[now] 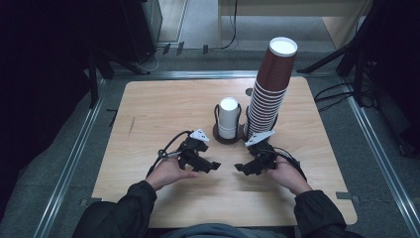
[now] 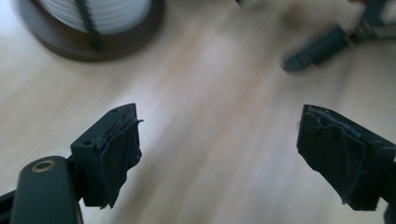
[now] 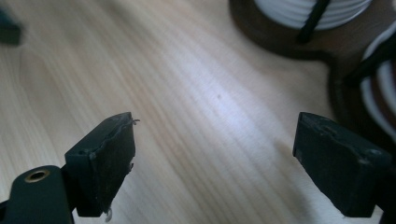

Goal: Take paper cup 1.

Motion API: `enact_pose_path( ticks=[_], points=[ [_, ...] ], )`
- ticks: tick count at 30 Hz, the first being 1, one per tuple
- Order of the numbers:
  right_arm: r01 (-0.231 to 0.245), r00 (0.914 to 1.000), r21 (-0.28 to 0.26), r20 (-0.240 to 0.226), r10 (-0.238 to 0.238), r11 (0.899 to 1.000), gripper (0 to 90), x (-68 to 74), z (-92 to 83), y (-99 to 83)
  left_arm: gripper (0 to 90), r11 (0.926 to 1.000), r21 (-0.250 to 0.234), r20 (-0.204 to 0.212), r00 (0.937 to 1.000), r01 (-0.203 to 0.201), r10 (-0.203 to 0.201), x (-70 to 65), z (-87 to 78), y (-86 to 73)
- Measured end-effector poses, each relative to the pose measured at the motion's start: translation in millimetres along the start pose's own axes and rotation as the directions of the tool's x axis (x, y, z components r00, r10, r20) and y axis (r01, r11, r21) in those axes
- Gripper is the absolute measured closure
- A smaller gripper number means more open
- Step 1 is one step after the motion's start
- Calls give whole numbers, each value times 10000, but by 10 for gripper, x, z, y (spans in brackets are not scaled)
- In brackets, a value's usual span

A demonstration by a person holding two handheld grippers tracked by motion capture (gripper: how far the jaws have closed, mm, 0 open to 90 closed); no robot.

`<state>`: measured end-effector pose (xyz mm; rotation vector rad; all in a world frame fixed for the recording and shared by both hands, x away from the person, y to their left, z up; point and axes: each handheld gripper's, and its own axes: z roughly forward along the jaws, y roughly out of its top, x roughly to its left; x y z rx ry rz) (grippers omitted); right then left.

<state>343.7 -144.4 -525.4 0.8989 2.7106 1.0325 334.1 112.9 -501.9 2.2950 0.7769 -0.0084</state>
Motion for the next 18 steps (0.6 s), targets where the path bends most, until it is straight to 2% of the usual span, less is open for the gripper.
enact_pose_path(
  ticks=[1,2,3,5,6,7,8,9,11,12,13,18],
  points=[
    [-61,10000,-93,72,61,9999,133,1,-13,12,127,10000,0,0,10000,0,0,0,0,0],
    [-61,10000,-93,72,61,9999,133,1,-13,12,127,9997,-15,73,9996,-255,255,11,-25,-5],
    [-162,9996,-322,220,169,9994,134,17,-40,34,133,9995,-57,-77,9995,-319,318,27,-59,13],
    [-225,9996,-381,179,232,9990,134,44,-59,53,135,9992,-67,57,9992,-390,391,61,-82,40],
    [-248,9997,-275,9,248,9993,134,47,-68,63,141,9982,-18,-47,9982,-592,592,87,-95,51],
    [-389,9984,-108,-416,384,9992,134,52,-82,79,147,9974,50,-122,9974,-717,717,119,-103,62],
    [-426,9959,-71,-796,419,9991,134,54,-95,96,154,9972,88,-111,9972,-738,739,160,-105,71],
    [-421,9953,-138,-880,407,9990,134,62,-112,110,164,9977,141,-13,9978,-659,659,200,-102,77],
    [-352,9964,-246,-774,332,9991,135,76,-127,124,164,9984,155,3,9985,-544,544,233,-99,77],
    [308,9978,-460,-570,-334,9985,136,104,-159,142,164,9989,190,26,9991,-426,426,261,-98,70],
    [548,9970,-541,-517,-576,9970,135,112,-166,147,164,9989,238,-31,9992,-400,401,268,-104,60],
    [389,9976,-787,-537,-432,9961,136,128,-159,186,165,9981,242,-146,9983,-564,567,252,-133,55]
  ],
)
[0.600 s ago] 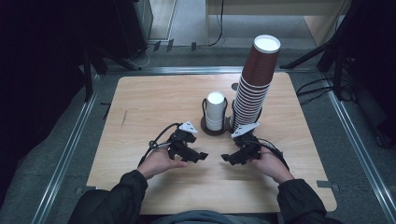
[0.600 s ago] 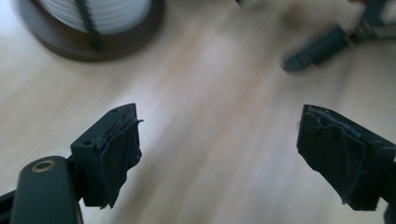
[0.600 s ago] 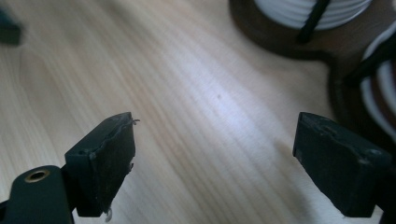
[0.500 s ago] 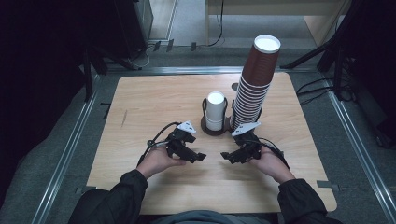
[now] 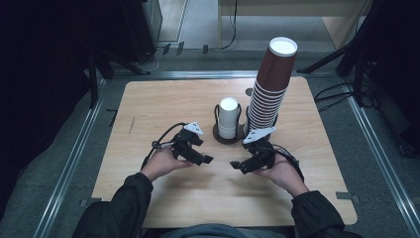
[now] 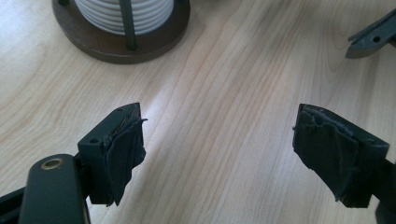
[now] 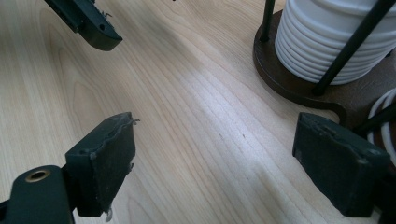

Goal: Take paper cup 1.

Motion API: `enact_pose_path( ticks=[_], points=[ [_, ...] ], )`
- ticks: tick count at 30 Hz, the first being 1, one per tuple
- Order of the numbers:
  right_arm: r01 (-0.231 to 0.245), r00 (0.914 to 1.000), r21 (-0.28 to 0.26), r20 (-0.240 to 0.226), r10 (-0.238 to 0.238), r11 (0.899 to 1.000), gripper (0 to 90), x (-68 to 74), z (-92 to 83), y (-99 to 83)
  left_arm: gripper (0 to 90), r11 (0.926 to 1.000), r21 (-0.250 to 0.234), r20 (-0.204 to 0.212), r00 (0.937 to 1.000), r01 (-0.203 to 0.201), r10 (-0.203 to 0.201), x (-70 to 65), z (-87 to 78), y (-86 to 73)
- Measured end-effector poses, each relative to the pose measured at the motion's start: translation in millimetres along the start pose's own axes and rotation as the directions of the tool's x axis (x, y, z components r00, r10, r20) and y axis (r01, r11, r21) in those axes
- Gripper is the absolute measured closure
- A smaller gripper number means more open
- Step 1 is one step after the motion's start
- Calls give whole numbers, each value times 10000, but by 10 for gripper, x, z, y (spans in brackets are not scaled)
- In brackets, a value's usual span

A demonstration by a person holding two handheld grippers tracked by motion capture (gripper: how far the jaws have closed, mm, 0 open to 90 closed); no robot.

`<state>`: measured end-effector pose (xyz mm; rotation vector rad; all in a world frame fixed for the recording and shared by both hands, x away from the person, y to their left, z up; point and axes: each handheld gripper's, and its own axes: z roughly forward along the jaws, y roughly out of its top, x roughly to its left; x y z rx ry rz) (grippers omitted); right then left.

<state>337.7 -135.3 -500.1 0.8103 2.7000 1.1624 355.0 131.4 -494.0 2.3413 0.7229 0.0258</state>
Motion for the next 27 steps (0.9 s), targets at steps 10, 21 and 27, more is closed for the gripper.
enact_pose_path(
  ticks=[10,21,27],
  points=[
    [134,9992,246,-392,-125,9996,268,53,71,39,281,9992,-376,-145,9998,128,-133,12,-101,-16],
    [103,9997,-522,209,-92,9986,433,39,37,116,204,9995,-316,-73,10000,3,-5,87,-153,129],
    [-241,9970,-1341,697,337,9907,525,53,45,173,214,9979,-601,-241,9994,-254,240,182,-225,363]
  ],
)
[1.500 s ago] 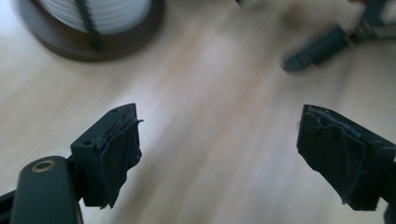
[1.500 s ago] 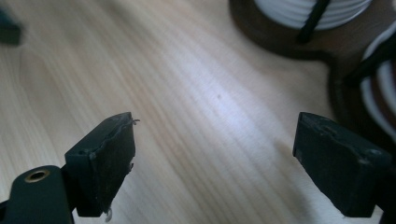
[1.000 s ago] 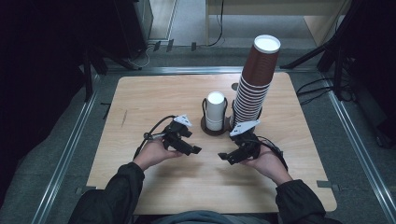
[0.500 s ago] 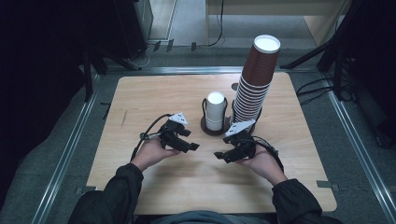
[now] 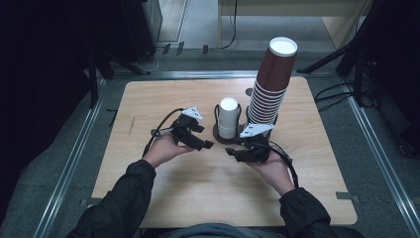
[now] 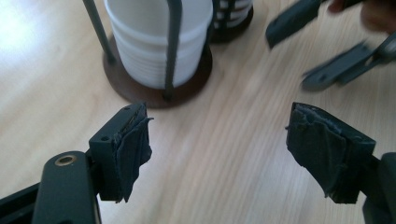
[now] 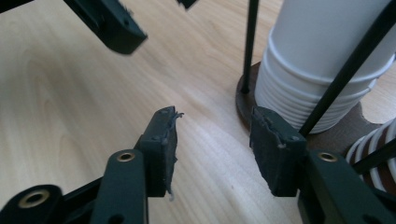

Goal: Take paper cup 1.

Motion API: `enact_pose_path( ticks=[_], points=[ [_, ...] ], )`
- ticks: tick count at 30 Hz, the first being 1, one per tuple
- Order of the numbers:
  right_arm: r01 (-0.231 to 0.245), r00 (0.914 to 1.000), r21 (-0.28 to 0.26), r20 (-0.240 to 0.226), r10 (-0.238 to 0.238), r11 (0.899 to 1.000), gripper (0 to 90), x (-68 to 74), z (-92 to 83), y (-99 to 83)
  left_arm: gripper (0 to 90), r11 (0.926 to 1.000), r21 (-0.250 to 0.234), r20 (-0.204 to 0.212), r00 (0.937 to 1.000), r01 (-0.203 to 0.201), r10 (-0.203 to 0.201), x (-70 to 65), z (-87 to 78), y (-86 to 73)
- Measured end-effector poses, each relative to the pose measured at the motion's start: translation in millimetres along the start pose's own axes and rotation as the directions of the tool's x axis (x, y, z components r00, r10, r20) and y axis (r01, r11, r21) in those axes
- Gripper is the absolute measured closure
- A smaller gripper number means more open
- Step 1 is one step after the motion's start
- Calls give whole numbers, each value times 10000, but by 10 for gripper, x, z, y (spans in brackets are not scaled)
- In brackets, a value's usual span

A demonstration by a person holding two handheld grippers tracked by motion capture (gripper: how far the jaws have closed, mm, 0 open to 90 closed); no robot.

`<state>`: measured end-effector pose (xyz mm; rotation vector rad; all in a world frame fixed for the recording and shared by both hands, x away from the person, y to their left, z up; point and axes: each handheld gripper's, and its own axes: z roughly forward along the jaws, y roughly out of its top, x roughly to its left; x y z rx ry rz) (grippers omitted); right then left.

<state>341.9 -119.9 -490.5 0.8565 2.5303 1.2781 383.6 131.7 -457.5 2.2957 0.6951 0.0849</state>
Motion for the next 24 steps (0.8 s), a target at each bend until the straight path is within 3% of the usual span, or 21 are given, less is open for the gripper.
enact_pose_path(
  ticks=[4,5,11,13,15,16,18,24],
  points=[
    [-372,9992,-66,153,373,9993,571,-17,62,3,212,9999,-72,-35,9999,-116,116,61,-50,144],
    [-679,9977,13,37,679,9977,634,-24,106,-2,206,9999,-121,-19,10000,-66,66,127,-68,241],
    [-853,9958,-86,341,856,9963,730,-24,180,-3,202,9997,-155,-35,9998,-208,207,224,-84,452],
    [-1112,9910,-302,714,1131,9933,791,-46,207,8,202,9990,-12,-122,9989,-443,442,262,-74,544],
    [-1158,9896,-348,820,1183,9927,808,-52,216,9,201,9991,-26,-109,9990,-431,431,276,-64,589],
    [-1315,9842,-572,1121,1372,9897,850,-63,242,8,198,9989,-112,-59,9989,-456,455,290,-60,650],
    [-1457,9806,-679,1221,1532,9870,881,-70,261,7,198,9986,-224,32,9988,-488,489,298,-55,719],
    [-1831,9673,-992,1595,1972,9781,891,-73,352,20,200,9962,-228,-64,9964,-846,844,284,-8,895]
  ],
)
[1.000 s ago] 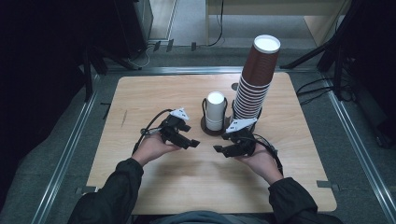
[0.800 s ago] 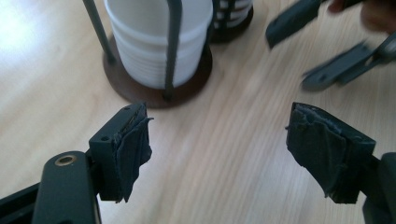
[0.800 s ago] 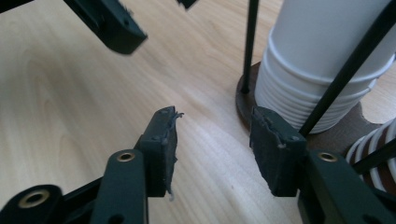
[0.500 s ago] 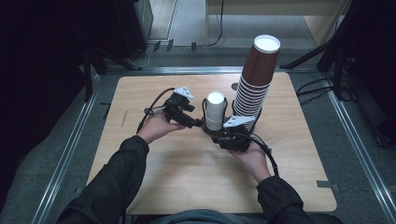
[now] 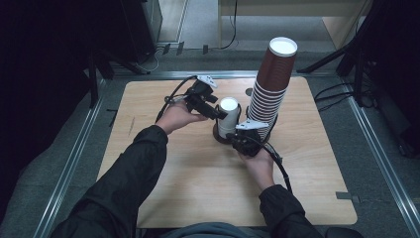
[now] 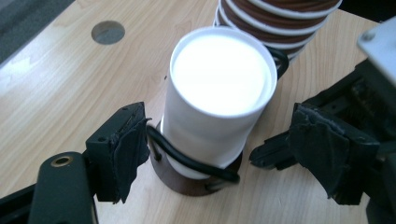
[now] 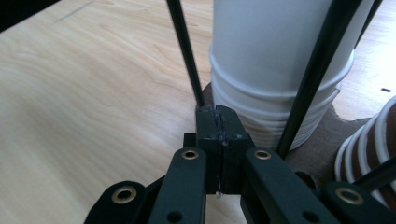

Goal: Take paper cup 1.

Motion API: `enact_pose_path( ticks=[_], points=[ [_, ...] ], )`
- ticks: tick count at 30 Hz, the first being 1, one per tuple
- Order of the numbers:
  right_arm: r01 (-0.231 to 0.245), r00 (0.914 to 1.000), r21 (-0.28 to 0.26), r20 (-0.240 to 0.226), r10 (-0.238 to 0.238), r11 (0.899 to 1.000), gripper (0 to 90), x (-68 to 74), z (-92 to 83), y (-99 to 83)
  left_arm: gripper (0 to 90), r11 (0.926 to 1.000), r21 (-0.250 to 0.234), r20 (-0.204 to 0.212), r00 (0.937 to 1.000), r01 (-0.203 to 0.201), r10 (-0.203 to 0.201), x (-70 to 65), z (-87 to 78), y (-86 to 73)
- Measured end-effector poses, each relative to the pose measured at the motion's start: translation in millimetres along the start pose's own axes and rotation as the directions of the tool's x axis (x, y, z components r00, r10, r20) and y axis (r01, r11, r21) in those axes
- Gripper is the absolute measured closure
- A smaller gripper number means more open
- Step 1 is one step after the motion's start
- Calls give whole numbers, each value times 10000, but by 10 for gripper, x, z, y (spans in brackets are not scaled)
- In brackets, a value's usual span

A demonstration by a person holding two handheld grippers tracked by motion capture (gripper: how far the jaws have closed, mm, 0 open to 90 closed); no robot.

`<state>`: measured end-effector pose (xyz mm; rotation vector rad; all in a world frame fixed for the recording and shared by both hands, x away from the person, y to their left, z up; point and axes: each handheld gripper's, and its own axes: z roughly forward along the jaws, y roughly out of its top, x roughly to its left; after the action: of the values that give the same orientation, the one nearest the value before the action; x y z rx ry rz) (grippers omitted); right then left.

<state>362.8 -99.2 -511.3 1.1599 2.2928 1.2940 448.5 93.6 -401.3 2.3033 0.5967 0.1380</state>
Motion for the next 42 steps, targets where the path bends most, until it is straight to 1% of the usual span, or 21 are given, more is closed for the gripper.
enact_pose_path(
  ticks=[4,8,9,11,14,17,19,20,23,26,27,31,33,35,37,40,42],
  points=[
    [71,9990,-96,442,-67,9999,891,30,44,10,205,9999,73,0,9999,-146,146,3,67,62],
    [-61,9986,-156,528,69,9999,890,27,66,14,209,9999,-11,87,9999,-101,101,7,126,83],
    [-78,9985,-153,544,87,9999,890,27,69,14,209,9999,34,38,9999,-100,100,6,144,83],
    [-30,9978,-152,656,40,9999,889,27,77,12,215,9999,101,-102,9999,-83,84,0,179,74],
    [25,9971,-82,756,-18,10000,887,16,91,-2,235,10000,24,-5,10000,-2,2,10,218,53],
    [113,9963,-113,853,-103,9999,888,21,98,-7,247,9998,-50,37,9998,199,-199,13,243,46],
    [113,9959,-145,894,-99,9998,888,31,98,-3,267,10000,51,-27,10000,51,-51,13,247,48],
    [121,9959,-128,894,-109,9998,888,35,102,-1,309,10000,15,5,10000,44,-44,8,243,50],
    [120,9960,-82,891,-112,9999,887,41,114,-7,321,9999,30,-79,9998,-156,156,-11,235,55],
    [141,9961,-92,870,-133,9999,878,46,120,-11,328,9999,24,-105,9998,-158,158,-12,226,54],
    [183,9962,-124,852,-172,9998,877,47,121,-12,330,9998,-16,-116,9997,-217,216,-16,213,54],
    [170,9960,-183,883,-153,9997,878,49,122,-5,337,9996,-209,-138,9998,-165,162,-23,177,66],
    [174,9959,-180,888,-157,9997,878,48,123,-4,338,9995,-234,-169,9996,-225,221,-29,154,70],
    [212,9957,-178,909,-195,9996,878,46,123,-1,341,9994,-286,-151,9997,-196,192,-29,131,75],
    [231,9955,-179,922,-213,9996,877,50,124,0,342,9989,-447,-122,9998,-163,158,-31,59,97],
    [219,9957,-183,900,-202,9996,877,56,131,4,343,9981,-599,-82,9999,-103,98,-40,5,123],
    [239,9956,-155,909,-224,9996,877,57,131,8,344,9984,-556,-61,10000,-41,37,-43,-28,148]
  ],
)
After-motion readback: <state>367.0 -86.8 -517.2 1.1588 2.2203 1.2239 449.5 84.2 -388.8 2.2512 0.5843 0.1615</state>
